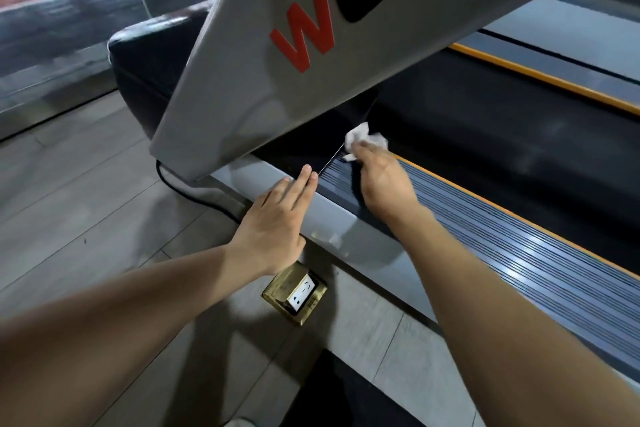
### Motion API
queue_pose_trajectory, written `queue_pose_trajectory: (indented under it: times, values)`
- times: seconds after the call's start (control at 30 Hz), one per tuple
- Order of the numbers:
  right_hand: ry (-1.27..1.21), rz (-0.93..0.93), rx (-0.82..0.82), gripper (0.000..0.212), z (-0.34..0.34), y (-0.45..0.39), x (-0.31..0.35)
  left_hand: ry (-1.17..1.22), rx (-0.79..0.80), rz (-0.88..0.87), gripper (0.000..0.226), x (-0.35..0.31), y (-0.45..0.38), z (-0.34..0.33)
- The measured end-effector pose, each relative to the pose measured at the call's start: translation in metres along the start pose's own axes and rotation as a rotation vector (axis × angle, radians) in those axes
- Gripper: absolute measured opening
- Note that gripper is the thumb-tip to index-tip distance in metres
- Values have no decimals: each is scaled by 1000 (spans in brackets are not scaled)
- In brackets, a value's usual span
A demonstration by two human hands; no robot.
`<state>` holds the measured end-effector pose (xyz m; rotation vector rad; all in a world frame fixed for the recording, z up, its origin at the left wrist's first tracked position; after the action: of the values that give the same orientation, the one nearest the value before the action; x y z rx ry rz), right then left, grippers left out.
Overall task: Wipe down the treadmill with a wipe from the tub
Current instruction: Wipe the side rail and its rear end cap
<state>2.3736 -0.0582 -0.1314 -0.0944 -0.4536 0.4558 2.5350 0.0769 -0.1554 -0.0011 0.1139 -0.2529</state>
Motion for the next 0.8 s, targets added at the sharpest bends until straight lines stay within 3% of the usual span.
queue_pose_trajectory:
  times: [0.07,0.2,0.33,0.4,0.47,0.6,0.63,0.73,0.8]
  values:
    - [-74,101,-11,27,-3,28,21,9,2,13,93,-1,0,0]
    - [-42,201,78,39,6,66,10,21,21,28,92,0,0,0]
    - [47,-136,9,45,24,19,-48,42,55,54,94,-4,-3,2]
    - [74,-195,-33,42,24,16,-49,49,65,69,93,-7,-4,2]
    - [49,-116,-28,34,14,36,-24,55,80,79,92,-9,-4,2]
    - [50,109,65,43,11,83,0,31,111,100,92,-9,-5,5]
    - [76,86,70,42,17,78,-13,22,117,94,92,-9,-5,6]
    - [185,-215,-24,30,36,47,-63,19,124,78,91,-11,-5,8]
    - [246,-230,-68,27,42,38,-67,25,121,84,92,-14,-5,9]
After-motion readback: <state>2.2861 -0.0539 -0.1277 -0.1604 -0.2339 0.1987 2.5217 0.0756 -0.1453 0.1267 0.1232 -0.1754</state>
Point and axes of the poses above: each hand's wrist, its own y-axis away from the middle knuckle, its own z-axis out of the back of the hand, x = y × z, the point moved 2 cm from there along -y, towards the middle knuckle, and after that the axes turned 10 degrees about -z, right-handed, at the moved point
